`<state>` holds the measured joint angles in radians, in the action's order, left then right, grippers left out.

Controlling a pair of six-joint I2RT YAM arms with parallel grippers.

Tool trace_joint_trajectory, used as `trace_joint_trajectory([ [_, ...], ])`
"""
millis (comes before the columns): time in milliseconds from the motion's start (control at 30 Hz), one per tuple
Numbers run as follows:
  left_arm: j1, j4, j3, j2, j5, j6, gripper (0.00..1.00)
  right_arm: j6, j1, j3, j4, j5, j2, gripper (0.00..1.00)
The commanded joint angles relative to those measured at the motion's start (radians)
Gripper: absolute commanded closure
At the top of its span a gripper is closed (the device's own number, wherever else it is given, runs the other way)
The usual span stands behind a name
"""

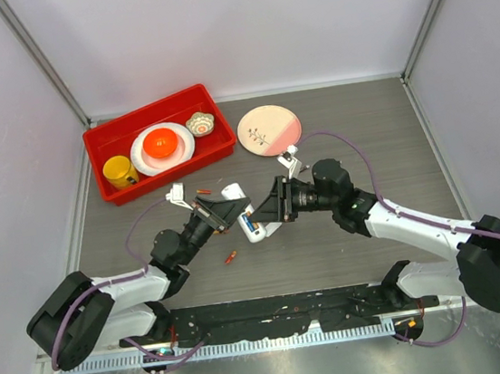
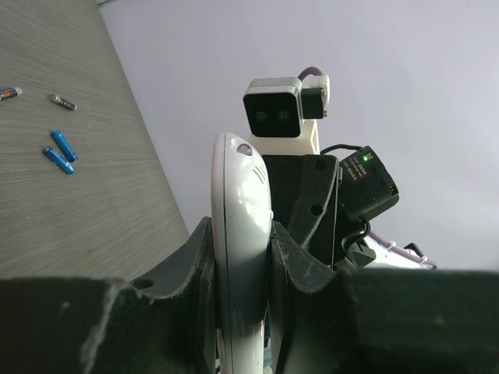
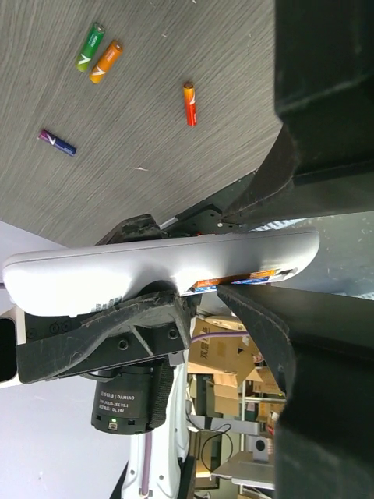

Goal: Load the batteries into the remote control

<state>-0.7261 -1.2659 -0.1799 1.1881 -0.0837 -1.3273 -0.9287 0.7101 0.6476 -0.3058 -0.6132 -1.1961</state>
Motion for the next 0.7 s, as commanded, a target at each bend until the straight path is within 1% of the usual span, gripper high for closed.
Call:
trace_joint_trajectory([
  [0,0.002,-0.248,-0.053,-0.004,-0.025,-0.012,1.00,0.042,0.002,0.034,0.030,0.001,-0.010,0.62],
  [100,0.002,-0.250,-0.056,-0.008,-0.028,-0.013,1.00,0.045,0.002,0.032,0.039,0.012,-0.016,0.66],
  [167,0.002,-0.248,-0.055,-0.008,-0.028,-0.012,1.00,0.042,0.002,0.032,0.033,0.009,-0.017,0.66],
  [267,0.002,-0.248,-0.047,-0.007,-0.025,-0.009,1.00,-0.005,0.002,0.023,-0.039,-0.002,-0.007,0.50],
  [300,0.002,-0.248,-0.044,-0.005,-0.025,-0.007,1.00,-0.042,0.002,0.014,-0.061,-0.003,-0.003,0.43],
  [400,0.002,-0.250,-0.038,-0.002,-0.027,-0.007,1.00,-0.094,0.002,0.003,-0.148,-0.016,-0.011,0.39],
  [433,0.002,-0.250,-0.036,-0.002,-0.025,-0.007,1.00,-0.108,0.003,0.003,-0.165,-0.020,-0.013,0.39],
  [533,0.002,-0.248,-0.038,-0.001,-0.028,-0.007,1.00,-0.082,0.008,0.014,-0.142,-0.031,-0.025,0.39],
  [633,0.004,-0.250,-0.044,-0.001,-0.030,-0.009,1.00,-0.041,0.025,0.029,-0.093,-0.045,-0.046,0.43],
  [667,0.002,-0.250,-0.046,-0.001,-0.030,-0.009,1.00,-0.030,0.028,0.038,-0.078,-0.045,-0.051,0.46],
])
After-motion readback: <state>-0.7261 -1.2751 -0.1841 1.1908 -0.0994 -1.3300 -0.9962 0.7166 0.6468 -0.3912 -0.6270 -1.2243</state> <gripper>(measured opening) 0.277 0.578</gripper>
